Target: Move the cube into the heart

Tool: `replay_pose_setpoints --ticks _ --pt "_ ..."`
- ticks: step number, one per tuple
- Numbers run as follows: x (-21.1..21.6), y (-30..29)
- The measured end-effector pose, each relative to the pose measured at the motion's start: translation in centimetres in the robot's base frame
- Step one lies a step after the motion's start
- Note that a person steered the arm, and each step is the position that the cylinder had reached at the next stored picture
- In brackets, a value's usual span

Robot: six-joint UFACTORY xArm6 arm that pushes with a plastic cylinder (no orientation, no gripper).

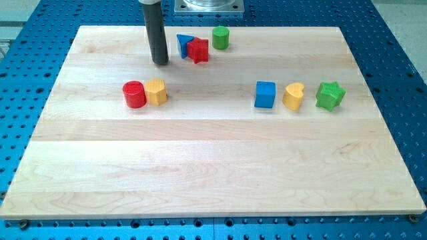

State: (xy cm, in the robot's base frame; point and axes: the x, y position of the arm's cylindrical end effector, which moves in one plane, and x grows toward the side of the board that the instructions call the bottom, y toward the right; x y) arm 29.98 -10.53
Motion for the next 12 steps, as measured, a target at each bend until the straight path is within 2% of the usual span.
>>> replay_pose_setpoints --ticks 1,8,9,11,12 --pt "1.0 2.0" --pt "2.4 2.7" --pt "3.4 5.4" --pt "8.2 16.9" --pt "9.9 17.5"
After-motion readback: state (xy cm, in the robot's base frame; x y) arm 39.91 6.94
